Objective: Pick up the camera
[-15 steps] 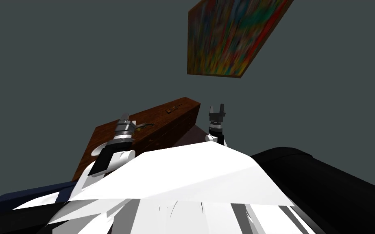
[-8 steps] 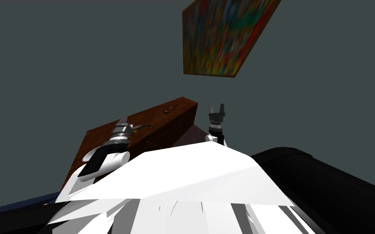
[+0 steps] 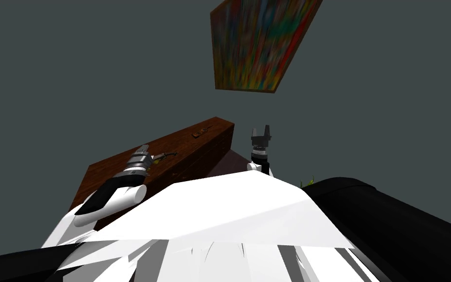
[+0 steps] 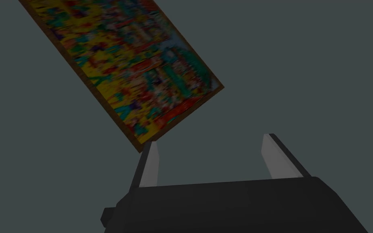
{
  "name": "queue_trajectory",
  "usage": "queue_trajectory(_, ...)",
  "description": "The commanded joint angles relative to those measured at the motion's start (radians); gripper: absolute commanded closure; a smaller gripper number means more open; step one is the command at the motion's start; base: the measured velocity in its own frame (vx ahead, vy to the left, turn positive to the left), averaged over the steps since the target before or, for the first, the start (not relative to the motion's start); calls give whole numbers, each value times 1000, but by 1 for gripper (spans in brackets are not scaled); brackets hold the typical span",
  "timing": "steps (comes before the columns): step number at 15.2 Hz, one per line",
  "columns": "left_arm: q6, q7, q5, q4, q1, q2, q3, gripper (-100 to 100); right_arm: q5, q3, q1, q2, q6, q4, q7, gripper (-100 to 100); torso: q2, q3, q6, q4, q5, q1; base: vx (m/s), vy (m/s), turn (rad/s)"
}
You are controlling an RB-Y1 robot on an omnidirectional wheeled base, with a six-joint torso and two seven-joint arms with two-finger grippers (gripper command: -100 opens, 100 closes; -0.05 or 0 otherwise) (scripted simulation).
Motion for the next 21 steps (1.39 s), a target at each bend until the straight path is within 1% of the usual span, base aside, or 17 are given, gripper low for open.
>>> queue_trajectory(1,50,0,15,10,3,15,24,-100,0,0,0,0,0,0,0,0,0,0,0,0,0,0,0,-14,-201)
queue_trajectory(2,69,0,15,10,3,15,24,-100,0,0,0,0,0,0,0,0,0,0,0,0,0,0,-1,-6,-54)
queue_trajectory(3,74,0,15,10,3,15,24,-100,0,0,0,0,0,0,0,0,0,0,-1,0,0,0,-1,-3,24)
queue_trajectory(4,106,1,38,25,8,39,59,-100,0,0,0,0,0,0,0,0,0,0,-1,0,0,0,0,-13,-128)
queue_trajectory(6,148,1,38,25,8,39,59,-100,0,0,0,0,0,0,0,0,0,0,0,0,0,0,1,-9,-129)
queue_trajectory(7,175,2,61,42,14,62,94,-100,0,0,0,0,0,0,0,0,0,0,-1,0,0,0,3,-13,-161)
queue_trajectory(9,220,2,61,42,14,62,94,-100,0,0,0,0,0,0,0,0,0,0,0,0,0,0,3,-7,-113)
queue_trajectory(10,223,2,61,42,14,62,94,-100,0,0,0,0,0,0,0,0,0,0,-1,0,0,0,0,0,0)
queue_trajectory(11,256,4,85,59,19,85,129,-100,0,0,0,0,0,0,0,0,0,0,-1,0,0,1,5,-9,-140)
queue_trajectory(14,299,4,85,59,19,85,129,-100,0,0,0,0,0,0,0,0,0,0,-1,0,0,1,4,-3,-87)
queue_trajectory(15,328,6,109,77,24,108,162,-100,0,0,0,0,0,0,0,0,0,0,-1,0,0,1,6,-6,-128)
queue_trajectory(17,374,6,109,77,24,108,162,-100,0,0,0,0,0,0,0,0,-1,0,0,0,0,0,7,-3,-134)
queue_trajectory(18,402,10,133,96,29,130,195,-100,0,0,0,0,0,0,0,0,-1,0,-1,0,0,1,10,-3,-160)
queue_trajectory(20,449,10,133,96,29,130,195,-100,0,0,0,0,0,0,0,0,-1,-1,0,0,0,1,11,2,-117)
queue_trajectory(21,450,10,133,96,29,130,195,-100,0,0,0,0,0,0,0,0,-1,0,-1,0,0,1,6,3,7)
